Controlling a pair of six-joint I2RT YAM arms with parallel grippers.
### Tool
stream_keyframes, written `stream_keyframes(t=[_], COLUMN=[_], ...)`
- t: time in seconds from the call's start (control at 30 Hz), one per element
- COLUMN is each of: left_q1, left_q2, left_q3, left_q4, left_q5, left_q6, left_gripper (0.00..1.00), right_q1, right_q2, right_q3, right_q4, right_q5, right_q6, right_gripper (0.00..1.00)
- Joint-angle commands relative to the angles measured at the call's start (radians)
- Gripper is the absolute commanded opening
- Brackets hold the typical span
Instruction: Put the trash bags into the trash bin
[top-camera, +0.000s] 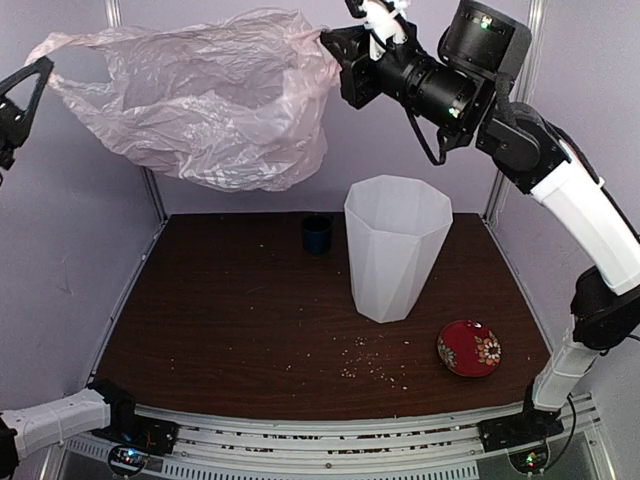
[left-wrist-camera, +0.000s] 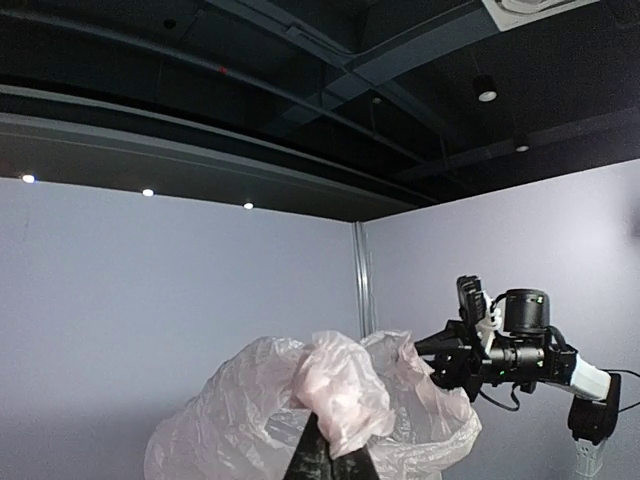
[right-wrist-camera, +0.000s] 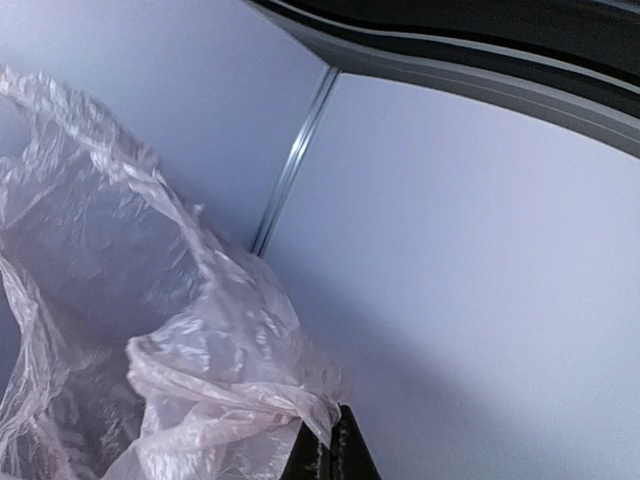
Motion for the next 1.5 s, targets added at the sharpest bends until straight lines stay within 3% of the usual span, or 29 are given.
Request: stream_keyframes(t=[0.0,0.03,0.13,0.2,0.27,0.47,0.6,0.73,0.83,0.93,1.0,1.07,1.17,1.27,1.4,1.47], left_q1=[-0.005,-0.005,-0.005,-0.004,-0.005,-0.008,-0.015,-0.015,-0.016,-0.015,-0.015,-0.016,-0.015,-0.015,-0.030,-0.056], left_q2=[-0.156,-0.188,-0.258,-0.347,-0.411,-0.298,-0.194,0.009,0.194,0.307,0.344,0.332,0.240,0.074,-0.166,-0.236], left_q3=[-0.348,-0.479,-0.839,-0.983,-0.993,-0.680,-0.544,-0.347,-0.004,0.290,0.439,0.480,0.390,0.071,-0.600,-0.832], left_q4=[-0.043,-0.087,-0.182,-0.230,-0.308,-0.452,-0.348,-0.162,-0.133,-0.137,-0.131,-0.085,-0.040,-0.059,-0.348,-0.492], left_q5=[0.038,0.040,0.098,0.062,0.022,-0.177,-0.367,-0.504,-0.477,-0.387,-0.303,-0.221,-0.089,0.023,-0.084,-0.042], left_q6=[-0.021,-0.043,-0.140,-0.193,-0.185,-0.076,-0.036,0.030,0.082,0.064,0.053,0.040,0.017,-0.012,-0.030,-0.054], left_gripper=[0.00,0.00,0.00,0.00,0.00,0.00,0.00,0.00,0.00,0.00,0.00,0.00,0.00,0.00,0.00,0.00], right_q1=[0.022,0.047,0.127,0.153,0.154,0.097,0.058,-0.037,-0.094,-0.096,-0.081,-0.053,-0.001,0.027,0.040,0.063], right_q2=[-0.094,-0.118,-0.131,-0.125,-0.133,-0.115,-0.064,0.045,0.129,0.162,0.165,0.155,0.123,0.058,-0.035,-0.025], right_q3=[-0.385,-0.586,-0.933,-1.043,-1.068,-0.855,-0.712,-0.465,-0.145,0.064,0.160,0.228,0.257,0.115,-0.509,-0.791], right_q4=[-0.123,-0.084,-0.014,0.008,0.016,0.003,0.056,0.141,0.113,0.076,0.052,0.029,-0.002,-0.126,-0.228,-0.260], right_q5=[-0.314,-0.303,-0.201,-0.163,-0.150,-0.179,-0.116,0.021,0.039,0.000,-0.034,-0.064,-0.067,-0.132,-0.374,-0.418], right_q6=[0.092,0.094,0.054,0.036,0.038,0.062,0.040,0.038,0.049,0.012,-0.023,-0.076,-0.124,-0.077,-0.073,-0.096], right_gripper=[0.00,0.00,0.00,0.00,0.00,0.00,0.00,0.00,0.00,0.00,0.00,0.00,0.00,0.00,0.00,0.00])
